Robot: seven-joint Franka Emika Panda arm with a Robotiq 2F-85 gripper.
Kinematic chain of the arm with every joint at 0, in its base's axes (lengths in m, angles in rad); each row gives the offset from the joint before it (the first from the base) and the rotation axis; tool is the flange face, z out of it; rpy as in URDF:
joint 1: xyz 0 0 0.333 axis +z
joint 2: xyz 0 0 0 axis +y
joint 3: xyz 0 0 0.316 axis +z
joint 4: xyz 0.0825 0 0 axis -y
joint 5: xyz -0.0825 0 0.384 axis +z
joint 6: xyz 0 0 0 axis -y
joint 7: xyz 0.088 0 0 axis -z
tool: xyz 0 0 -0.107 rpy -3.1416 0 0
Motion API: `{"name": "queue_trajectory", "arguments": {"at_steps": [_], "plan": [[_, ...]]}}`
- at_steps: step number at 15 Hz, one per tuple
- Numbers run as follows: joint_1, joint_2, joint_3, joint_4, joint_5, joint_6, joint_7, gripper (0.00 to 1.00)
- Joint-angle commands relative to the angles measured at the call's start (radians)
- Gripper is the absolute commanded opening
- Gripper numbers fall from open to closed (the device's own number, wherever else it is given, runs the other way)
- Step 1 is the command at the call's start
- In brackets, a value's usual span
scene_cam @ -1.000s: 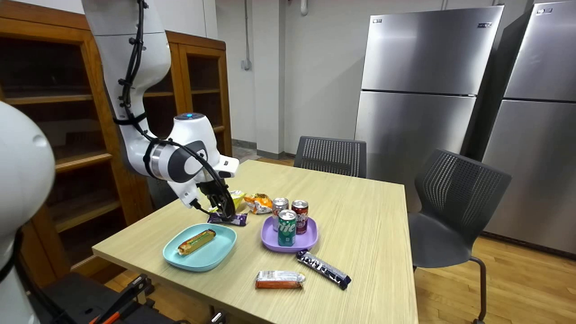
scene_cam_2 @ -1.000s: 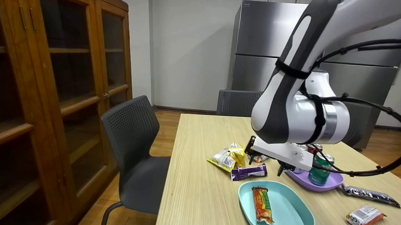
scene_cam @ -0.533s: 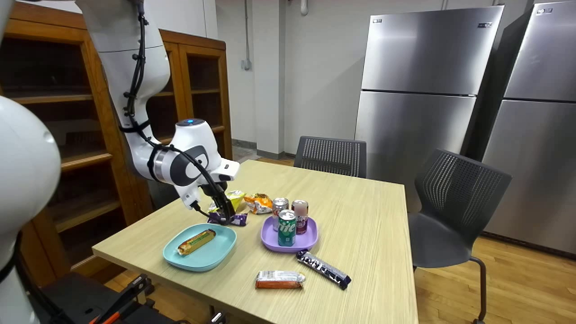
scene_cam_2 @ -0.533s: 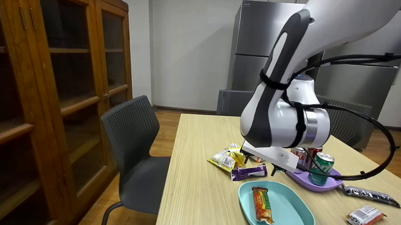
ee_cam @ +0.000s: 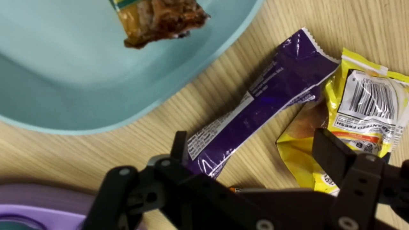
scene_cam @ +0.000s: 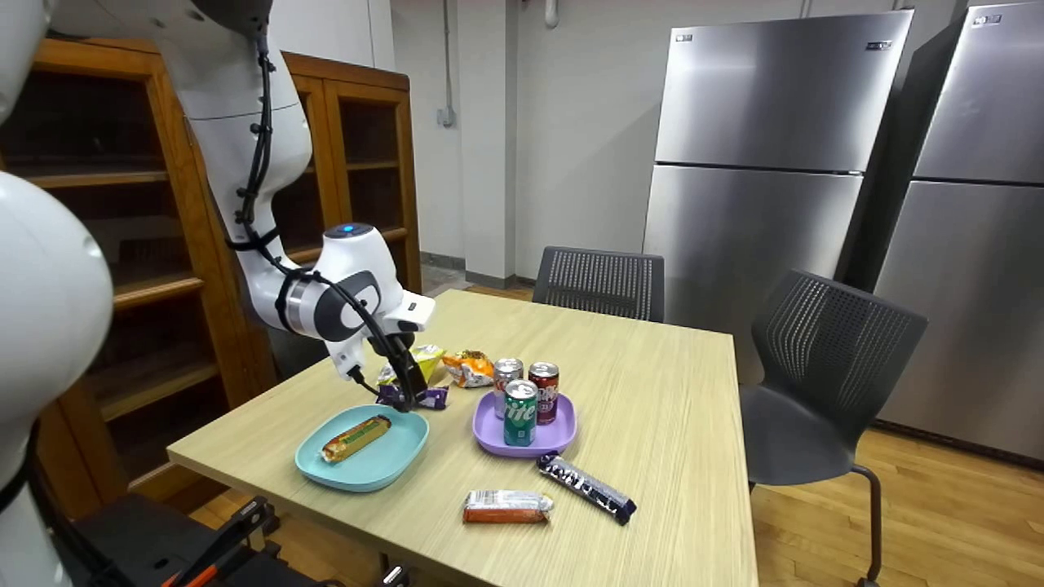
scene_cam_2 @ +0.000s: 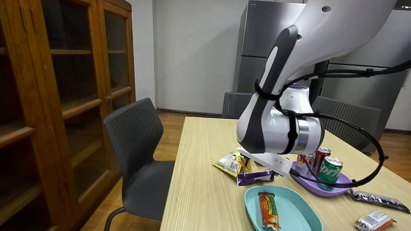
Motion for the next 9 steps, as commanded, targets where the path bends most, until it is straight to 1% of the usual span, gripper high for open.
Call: {"name": "queue_trajectory", "arguments": {"at_steps": [1, 9], "plan": [[0.026, 0.045, -0.014, 0.06, 0.025, -0.01, 0.028, 1.0], [0.023, 0.1, -0.009, 0.117, 0.026, -0.025, 0.036, 1.0]]}}
